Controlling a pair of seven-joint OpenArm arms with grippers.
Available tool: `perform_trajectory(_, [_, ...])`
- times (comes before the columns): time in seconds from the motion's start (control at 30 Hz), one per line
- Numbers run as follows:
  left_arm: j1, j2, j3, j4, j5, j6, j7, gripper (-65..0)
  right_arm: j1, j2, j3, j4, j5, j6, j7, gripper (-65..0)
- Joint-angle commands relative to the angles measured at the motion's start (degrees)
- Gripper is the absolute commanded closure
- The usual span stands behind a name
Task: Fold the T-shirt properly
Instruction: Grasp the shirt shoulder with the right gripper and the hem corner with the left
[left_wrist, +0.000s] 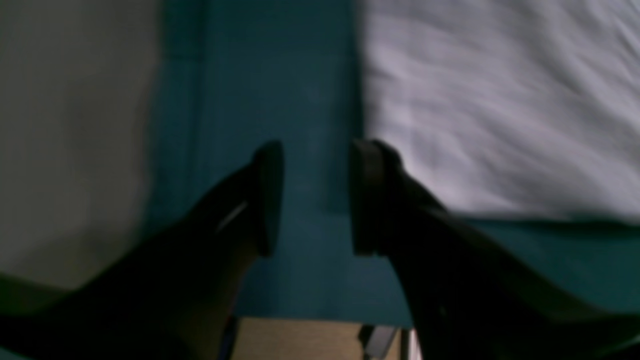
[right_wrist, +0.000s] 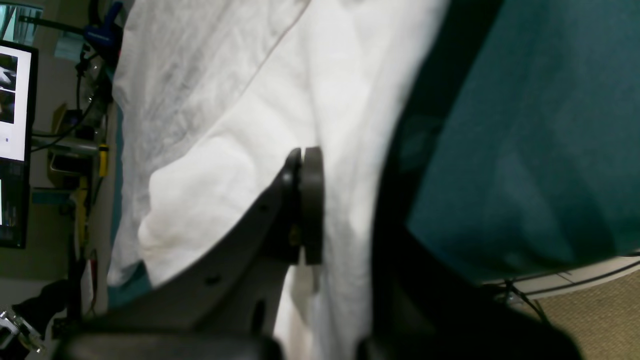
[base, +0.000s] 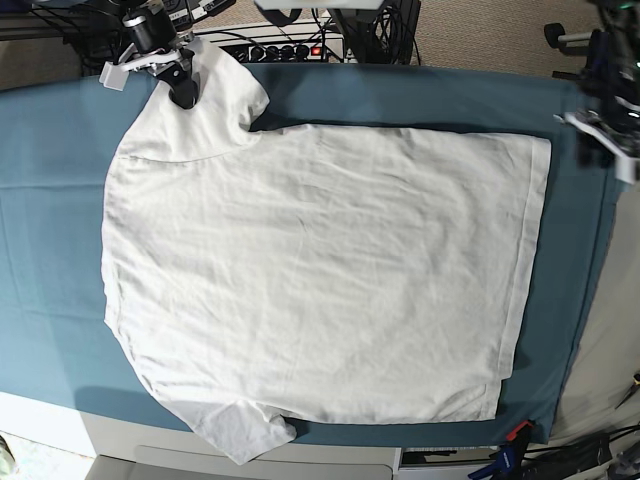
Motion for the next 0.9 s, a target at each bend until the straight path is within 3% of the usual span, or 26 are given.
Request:
perform_trajectory(0.0, [-0.8,-1.3,-2.7,-0.9,-2.9,-1.0,0.4,-22.7,-0.5,0.3,0.2,0.6,-0.2,-0.1,0.0,0.0])
perform_trajectory(0.07, [-2.2,-1.4,-6.4,-4.4,-8.8,-4.1,2.9,-22.7,-0.5,0.3,0.2,0.6,-0.2,-0.1,0.0,0.0])
perform_trajectory(0.23, [-2.7,-1.2,-8.3,-13.4,-24.3,-16.2,10.1,-22.6,-0.5,0.3,0.2,0.6,-0.2,-0.1,0.0,0.0])
perform_trajectory(0.37, [-2.7,-1.3,-8.1,-20.8,-33.4,-20.8,15.1,-22.6,-0.5,0.3,0.2,0.6,-0.2,-0.1,0.0,0.0])
perform_trajectory(0.87, [-5.7,-1.2,-8.0,-24.5,-34.6,-20.9,17.3,-22.6,-0.5,0.3,0.2,0.6,-0.2,-0.1,0.0,0.0])
